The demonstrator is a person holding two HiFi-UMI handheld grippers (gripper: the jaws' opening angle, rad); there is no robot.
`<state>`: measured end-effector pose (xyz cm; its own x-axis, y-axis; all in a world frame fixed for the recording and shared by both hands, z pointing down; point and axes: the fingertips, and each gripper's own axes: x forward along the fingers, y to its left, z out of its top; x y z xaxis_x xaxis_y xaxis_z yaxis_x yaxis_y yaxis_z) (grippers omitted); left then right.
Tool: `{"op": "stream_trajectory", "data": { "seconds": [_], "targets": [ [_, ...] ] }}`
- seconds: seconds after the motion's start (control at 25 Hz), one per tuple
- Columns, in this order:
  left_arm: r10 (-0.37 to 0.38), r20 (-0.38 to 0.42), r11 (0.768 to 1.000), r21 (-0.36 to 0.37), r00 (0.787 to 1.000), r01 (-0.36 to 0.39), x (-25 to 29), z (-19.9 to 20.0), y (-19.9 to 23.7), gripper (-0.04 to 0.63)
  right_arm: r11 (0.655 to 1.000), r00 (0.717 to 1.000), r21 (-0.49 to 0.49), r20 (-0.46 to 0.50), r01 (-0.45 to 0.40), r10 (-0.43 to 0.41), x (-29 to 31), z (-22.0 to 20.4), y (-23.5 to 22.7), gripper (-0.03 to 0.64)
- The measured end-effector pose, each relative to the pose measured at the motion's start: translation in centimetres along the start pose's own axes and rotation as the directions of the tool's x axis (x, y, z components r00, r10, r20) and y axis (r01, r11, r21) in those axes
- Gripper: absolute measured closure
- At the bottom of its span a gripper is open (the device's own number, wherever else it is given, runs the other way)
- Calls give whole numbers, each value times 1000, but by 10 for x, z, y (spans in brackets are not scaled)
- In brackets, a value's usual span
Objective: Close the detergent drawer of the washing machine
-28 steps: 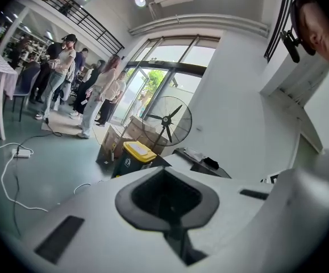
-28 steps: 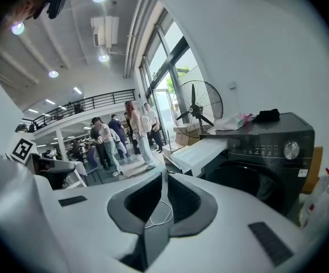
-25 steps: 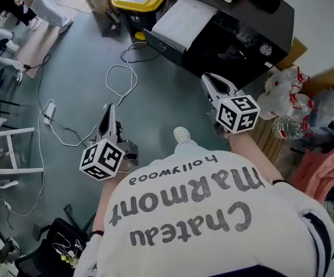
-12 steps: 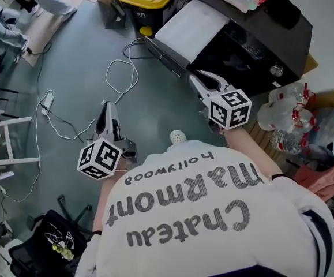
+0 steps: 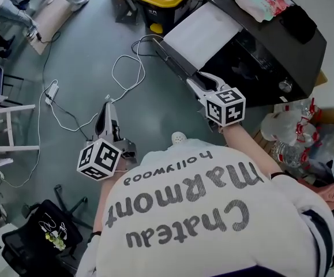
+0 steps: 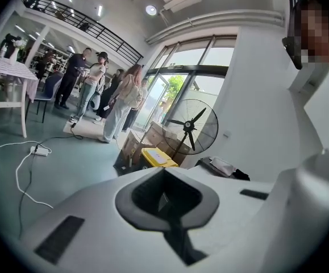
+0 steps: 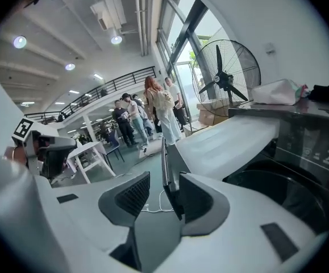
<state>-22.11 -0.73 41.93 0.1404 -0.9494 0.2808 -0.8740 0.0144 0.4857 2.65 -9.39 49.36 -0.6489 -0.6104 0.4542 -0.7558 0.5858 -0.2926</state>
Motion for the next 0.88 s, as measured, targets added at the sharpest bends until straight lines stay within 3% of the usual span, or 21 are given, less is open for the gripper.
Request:
{"op": "stream_trajectory", "data": {
  "seconds": [0.28,0.72,0.88],
  "targets": [
    [36,20,999,-7,999,-36,-3,-1,2,588,998,998,-53,-58,-15,12,16,-11,-6,446],
    [87,47,996,-11,995,-87,-13,1,11,588,990,996,-123,-71,-66,57,32,-12,4,449],
    [99,55,995,-2,994,-99,-20,0,13,588,972,996,-228,-82,-63,45,35,-16,9,471]
  ]
}}
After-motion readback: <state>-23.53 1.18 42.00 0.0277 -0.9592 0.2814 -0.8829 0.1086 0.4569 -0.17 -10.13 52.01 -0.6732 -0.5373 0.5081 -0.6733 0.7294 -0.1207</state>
